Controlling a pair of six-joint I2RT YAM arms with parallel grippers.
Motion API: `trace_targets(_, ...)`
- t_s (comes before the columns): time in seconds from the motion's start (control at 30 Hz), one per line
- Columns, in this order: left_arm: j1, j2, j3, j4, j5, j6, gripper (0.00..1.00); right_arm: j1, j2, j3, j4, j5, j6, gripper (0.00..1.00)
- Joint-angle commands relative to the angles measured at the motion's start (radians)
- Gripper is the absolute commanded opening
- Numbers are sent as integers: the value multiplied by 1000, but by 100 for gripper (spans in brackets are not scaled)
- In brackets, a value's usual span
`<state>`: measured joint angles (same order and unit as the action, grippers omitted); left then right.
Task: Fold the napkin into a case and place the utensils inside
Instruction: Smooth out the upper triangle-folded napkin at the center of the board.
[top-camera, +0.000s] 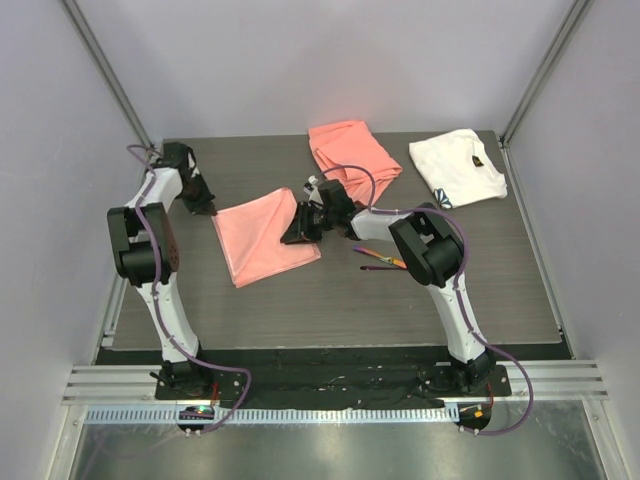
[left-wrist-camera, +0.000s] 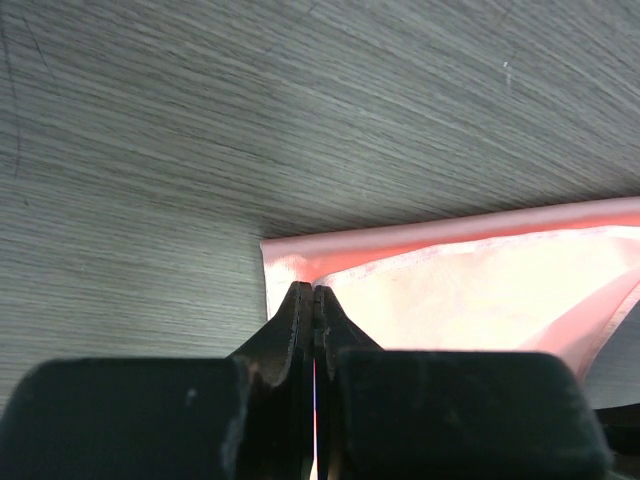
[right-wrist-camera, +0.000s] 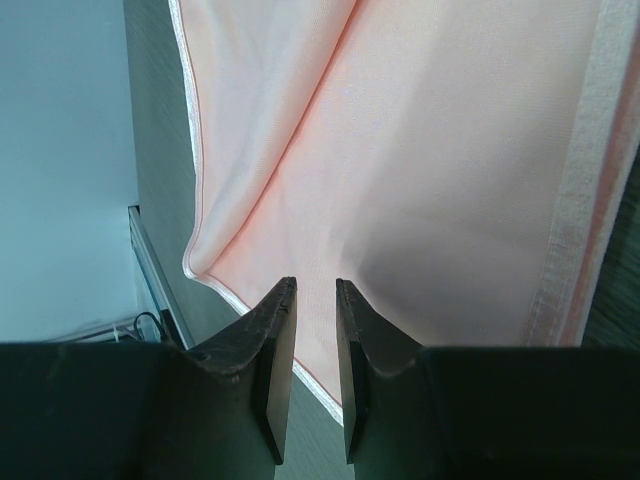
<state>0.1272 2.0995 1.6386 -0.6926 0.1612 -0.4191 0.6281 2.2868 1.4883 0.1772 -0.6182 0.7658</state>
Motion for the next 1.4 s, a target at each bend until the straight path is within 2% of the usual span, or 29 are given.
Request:
trace_targets(0.0,11,-59,24,-1,-3,-7,0,2,0,-5,11,9,-3,28)
trace_targets(0.57,22,25,40,-27,-28,-14,0,8,-6,10,-5,5,-6,28)
trace_targets(0.77,23,42,40,-25,-40,-14,0,54,-9,115,-119,26,-77,28)
trace_targets(0.97,23,44,38,-25,-57,-10,0,108,-41,193,-142,44,-74,28)
trace_targets(1.37,23,42,36,-22,-49,-20,0,222,189,420,-19,-66,92,27)
